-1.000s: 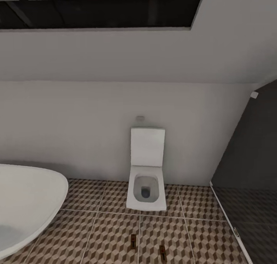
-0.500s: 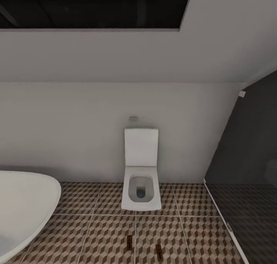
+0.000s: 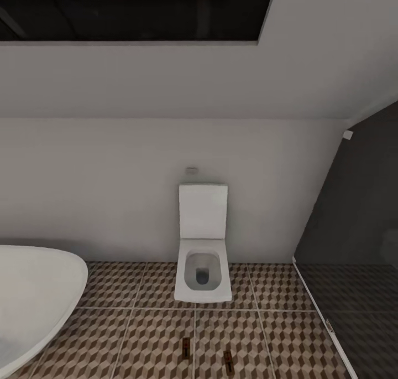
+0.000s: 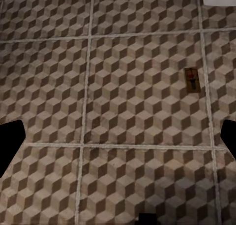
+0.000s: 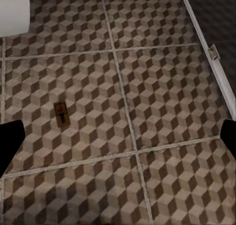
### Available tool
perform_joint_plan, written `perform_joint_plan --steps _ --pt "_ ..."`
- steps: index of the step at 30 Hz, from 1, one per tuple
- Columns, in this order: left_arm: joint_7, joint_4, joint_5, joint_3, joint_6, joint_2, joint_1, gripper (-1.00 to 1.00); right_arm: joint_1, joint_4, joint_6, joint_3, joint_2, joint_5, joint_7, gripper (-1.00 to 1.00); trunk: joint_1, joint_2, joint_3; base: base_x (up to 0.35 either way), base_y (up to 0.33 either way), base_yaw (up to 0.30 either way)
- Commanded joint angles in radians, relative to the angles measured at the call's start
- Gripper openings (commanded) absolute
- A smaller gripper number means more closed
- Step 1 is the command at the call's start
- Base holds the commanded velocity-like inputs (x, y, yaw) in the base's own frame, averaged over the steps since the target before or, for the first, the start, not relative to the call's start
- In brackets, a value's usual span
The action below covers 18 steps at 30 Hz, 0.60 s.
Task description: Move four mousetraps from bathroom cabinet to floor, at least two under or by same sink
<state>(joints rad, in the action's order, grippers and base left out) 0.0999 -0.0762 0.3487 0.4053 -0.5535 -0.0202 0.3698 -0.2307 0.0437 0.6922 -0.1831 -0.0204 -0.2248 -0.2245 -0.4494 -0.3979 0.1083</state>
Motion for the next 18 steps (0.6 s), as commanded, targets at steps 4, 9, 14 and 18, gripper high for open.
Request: perform_joint_plan --steps 4,9,14,18 --pt "0.051 -0.003 0.004 0.008 0.049 -0.028 -0.018 1.00 -0.001 -0.015 0.001 -0.010 0.029 -0.007 -0.033 1.00 -0.001 -0.002 0.002 0.000 0.000 0.000" --pt "0.107 -0.004 0.005 0.007 0.118 -0.049 -0.055 1.00 -0.001 -0.023 -0.029 -0.010 0.047 -0.009 -0.062 1.00 -0.001 -0.002 0.002 0.000 0.000 0.000" --pt "0.124 -0.003 0.005 0.007 0.229 -0.053 -0.086 1.00 -0.001 -0.023 -0.171 -0.009 0.051 -0.010 -0.069 1.00 -0.001 -0.002 0.002 0.000 0.000 0.000" --pt "0.127 -0.002 0.006 0.007 0.341 -0.050 -0.100 1.00 -0.001 -0.021 -0.264 -0.009 0.051 -0.012 -0.067 1.00 -0.001 -0.002 0.002 0.000 0.000 0.000"
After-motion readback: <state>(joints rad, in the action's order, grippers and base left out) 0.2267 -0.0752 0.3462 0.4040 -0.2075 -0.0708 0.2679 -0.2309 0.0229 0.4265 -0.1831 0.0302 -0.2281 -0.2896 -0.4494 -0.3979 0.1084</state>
